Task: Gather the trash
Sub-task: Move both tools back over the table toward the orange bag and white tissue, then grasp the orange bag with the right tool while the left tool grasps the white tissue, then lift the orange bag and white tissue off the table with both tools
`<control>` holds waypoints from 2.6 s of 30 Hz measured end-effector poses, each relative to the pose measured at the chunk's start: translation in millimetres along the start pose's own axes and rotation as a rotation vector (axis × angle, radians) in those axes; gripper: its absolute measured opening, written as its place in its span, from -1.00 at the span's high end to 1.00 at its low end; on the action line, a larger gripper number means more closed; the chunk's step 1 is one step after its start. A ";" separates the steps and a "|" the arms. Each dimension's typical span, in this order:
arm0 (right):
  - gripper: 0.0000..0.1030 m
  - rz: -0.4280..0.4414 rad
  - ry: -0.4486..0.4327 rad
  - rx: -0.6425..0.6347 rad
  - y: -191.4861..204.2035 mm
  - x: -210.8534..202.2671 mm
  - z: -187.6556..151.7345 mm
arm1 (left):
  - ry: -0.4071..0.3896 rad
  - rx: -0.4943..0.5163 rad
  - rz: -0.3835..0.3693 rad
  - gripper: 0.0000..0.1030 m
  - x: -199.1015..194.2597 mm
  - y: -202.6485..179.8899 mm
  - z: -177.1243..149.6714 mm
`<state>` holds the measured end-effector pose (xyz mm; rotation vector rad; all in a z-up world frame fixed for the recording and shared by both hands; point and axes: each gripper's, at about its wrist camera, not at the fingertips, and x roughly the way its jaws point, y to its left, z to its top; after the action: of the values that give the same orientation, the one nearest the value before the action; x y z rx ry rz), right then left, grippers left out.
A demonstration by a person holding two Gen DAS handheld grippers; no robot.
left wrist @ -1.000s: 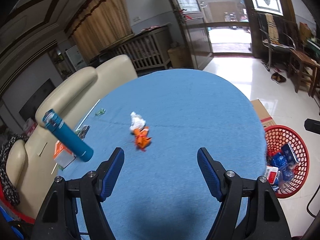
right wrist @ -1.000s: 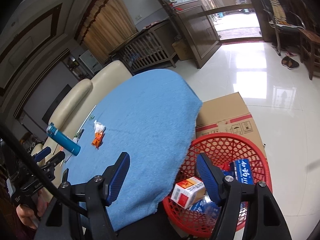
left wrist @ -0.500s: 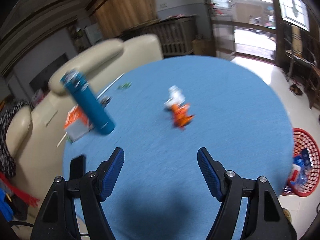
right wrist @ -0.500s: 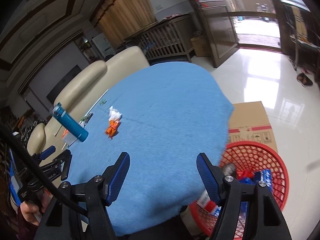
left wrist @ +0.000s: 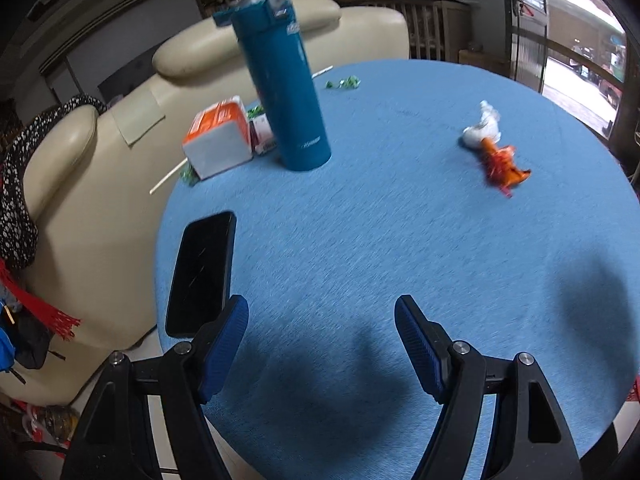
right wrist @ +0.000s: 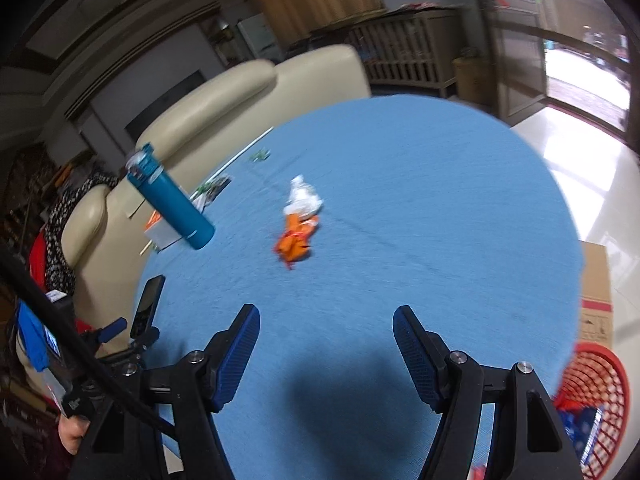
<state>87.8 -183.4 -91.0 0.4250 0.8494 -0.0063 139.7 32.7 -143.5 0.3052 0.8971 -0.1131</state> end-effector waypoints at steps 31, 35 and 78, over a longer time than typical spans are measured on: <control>0.28 0.036 0.113 0.017 -17.3 146.8 49.6 | -0.033 0.123 -0.171 -0.48 49.3 -64.5 102.5; 0.28 0.057 0.084 0.046 -43.9 113.5 39.3 | -0.020 0.143 -0.256 -0.48 73.1 -100.7 131.5; 0.28 0.065 -0.182 0.144 -73.0 -77.3 -27.1 | -0.151 0.198 -0.370 0.27 -59.8 -123.4 93.9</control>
<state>4.1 -252.9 -76.8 0.5778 0.6580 -0.0459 145.5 -115.4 -68.2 0.3074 0.7855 -0.5624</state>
